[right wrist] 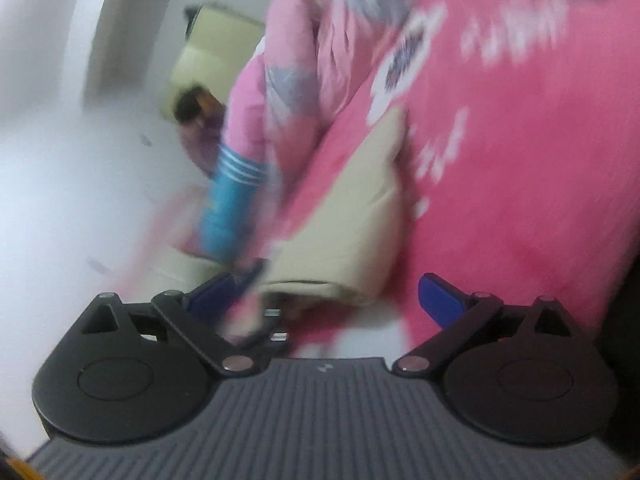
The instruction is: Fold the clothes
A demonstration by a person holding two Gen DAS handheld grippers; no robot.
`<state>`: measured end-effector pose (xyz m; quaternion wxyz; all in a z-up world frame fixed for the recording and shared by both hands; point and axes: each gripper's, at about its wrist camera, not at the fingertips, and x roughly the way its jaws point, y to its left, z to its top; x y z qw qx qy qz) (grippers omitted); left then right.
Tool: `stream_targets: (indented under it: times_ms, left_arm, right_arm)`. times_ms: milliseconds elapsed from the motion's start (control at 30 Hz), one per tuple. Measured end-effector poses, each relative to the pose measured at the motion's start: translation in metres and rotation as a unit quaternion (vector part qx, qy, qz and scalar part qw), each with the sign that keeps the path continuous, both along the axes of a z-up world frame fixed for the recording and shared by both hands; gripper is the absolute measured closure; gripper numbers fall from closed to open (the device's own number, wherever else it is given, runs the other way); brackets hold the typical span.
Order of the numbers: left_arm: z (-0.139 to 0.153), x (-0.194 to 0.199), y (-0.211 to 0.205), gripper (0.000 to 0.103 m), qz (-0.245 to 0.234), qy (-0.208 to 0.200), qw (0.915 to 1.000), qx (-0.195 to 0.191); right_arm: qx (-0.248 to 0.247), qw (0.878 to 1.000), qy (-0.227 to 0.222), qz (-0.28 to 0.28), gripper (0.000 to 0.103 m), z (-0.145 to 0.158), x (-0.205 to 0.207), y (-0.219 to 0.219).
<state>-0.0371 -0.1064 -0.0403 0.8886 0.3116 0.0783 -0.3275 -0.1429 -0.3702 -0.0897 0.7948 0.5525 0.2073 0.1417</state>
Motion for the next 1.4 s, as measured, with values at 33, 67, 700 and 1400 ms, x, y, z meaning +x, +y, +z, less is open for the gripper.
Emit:
stream_targets:
  times_ms: [33, 67, 700, 1400]
  left_arm:
    - [0.003, 0.002, 0.002, 0.052, 0.002, 0.007, 0.9999, -0.007]
    - [0.005, 0.004, 0.003, 0.052, 0.002, 0.011, 0.9999, -0.012]
    - [0.003, 0.008, 0.01, 0.052, -0.006, 0.041, 0.9984, -0.039]
    - [-0.007, -0.003, -0.004, 0.052, -0.039, 0.055, 0.9977, -0.006]
  right_arm:
    - [0.02, 1.0, 0.004, 0.004, 0.004, -0.004, 0.004, 0.001]
    - [0.03, 0.999, 0.01, 0.005, 0.004, -0.006, 0.01, 0.003]
    - [0.063, 0.994, 0.072, 0.056, 0.041, -0.008, 0.072, 0.02]
    - [-0.023, 0.994, 0.054, 0.095, 0.09, 0.013, 0.078, -0.016]
